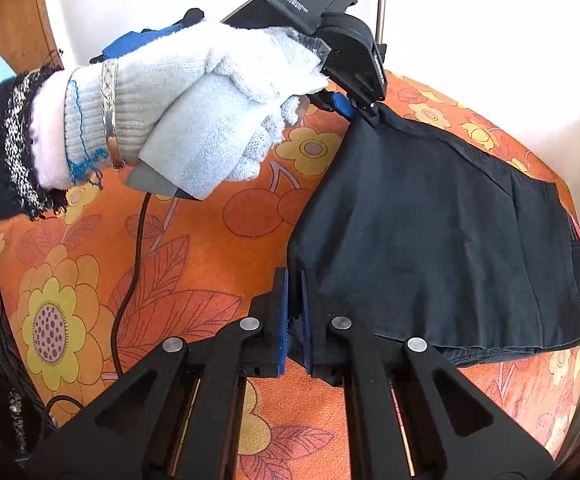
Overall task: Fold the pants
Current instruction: 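Grasp the pants edge with the right gripper and fold it over the bundle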
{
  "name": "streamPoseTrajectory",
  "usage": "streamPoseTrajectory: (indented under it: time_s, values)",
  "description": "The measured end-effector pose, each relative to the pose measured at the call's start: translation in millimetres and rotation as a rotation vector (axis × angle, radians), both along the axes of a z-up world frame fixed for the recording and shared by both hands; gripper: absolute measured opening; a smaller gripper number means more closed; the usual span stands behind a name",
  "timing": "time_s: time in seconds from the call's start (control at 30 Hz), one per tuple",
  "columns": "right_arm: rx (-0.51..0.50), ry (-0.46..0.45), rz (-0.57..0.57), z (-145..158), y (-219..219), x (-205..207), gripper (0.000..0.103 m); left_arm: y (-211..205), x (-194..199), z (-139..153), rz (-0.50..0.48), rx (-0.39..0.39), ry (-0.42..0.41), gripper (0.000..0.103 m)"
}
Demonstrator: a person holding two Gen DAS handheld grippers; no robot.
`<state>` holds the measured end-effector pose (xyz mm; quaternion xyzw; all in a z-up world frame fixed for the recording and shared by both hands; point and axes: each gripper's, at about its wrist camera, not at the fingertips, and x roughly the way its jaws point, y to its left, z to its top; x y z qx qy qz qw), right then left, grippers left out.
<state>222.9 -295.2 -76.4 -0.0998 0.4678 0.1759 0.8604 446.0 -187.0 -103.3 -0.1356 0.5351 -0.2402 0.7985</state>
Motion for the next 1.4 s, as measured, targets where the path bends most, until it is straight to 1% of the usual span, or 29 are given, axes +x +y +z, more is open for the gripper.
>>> streamPoseTrajectory:
  time_s: [0.23, 0.33, 0.4, 0.6, 0.73, 0.8, 0.93, 1.1, 1.17, 1.2, 1.23, 1.33, 1.4]
  values:
    - [0.102, -0.059, -0.061, 35.2, -28.4, -4.0, 0.005, -13.8, -1.4, 34.2, -0.028, -0.002, -0.058, 0.007]
    - [0.142, -0.083, -0.091, 51.2, -41.6, -10.5, 0.005, -30.0, -3.0, 53.1, -0.051, 0.003, -0.1, 0.007]
    - [0.148, -0.106, -0.103, 61.9, -51.1, -12.5, 0.005, -44.0, -3.8, 66.2, -0.071, 0.006, -0.123, 0.006]
    - [0.169, -0.176, -0.167, 91.8, -93.1, -16.0, 0.005, -104.7, -4.2, 99.0, -0.138, 0.004, -0.184, 0.007]
    - [0.177, -0.204, -0.232, 102.7, -133.9, -14.2, 0.005, -157.1, -3.0, 105.1, -0.178, 0.001, -0.194, 0.006]
    - [0.16, -0.22, -0.275, 105.9, -157.5, -15.3, 0.005, -184.4, -2.6, 103.2, -0.201, -0.003, -0.195, 0.007]
    - [0.135, -0.225, -0.358, 104.8, -204.8, -18.4, 0.005, -238.2, -5.5, 92.5, -0.25, 0.008, -0.203, 0.007]
    - [0.115, -0.2, -0.46, 88.0, -263.7, -17.5, 0.005, -288.5, -1.7, 69.5, -0.272, 0.024, -0.175, 0.007]
    - [0.12, -0.183, -0.494, 76.2, -283.4, -16.1, 0.005, -301.8, -0.2, 60.5, -0.271, 0.036, -0.169, 0.006]
    - [0.12, -0.174, -0.508, 70.0, -291.1, -14.7, 0.005, -306.9, -0.2, 57.2, -0.275, 0.044, -0.173, 0.003]
    - [0.121, -0.165, -0.519, 63.0, -296.8, -13.8, 0.005, -311.1, 0.1, 54.3, -0.276, 0.052, -0.176, 0.002]
    - [0.135, -0.135, -0.547, 44.6, -312.6, -9.9, 0.005, -320.6, 0.3, 48.2, -0.276, 0.063, -0.175, 0.002]
    - [0.146, -0.121, -0.561, 34.2, -318.7, -8.2, 0.005, -325.4, -1.7, 46.0, -0.288, 0.081, -0.19, 0.002]
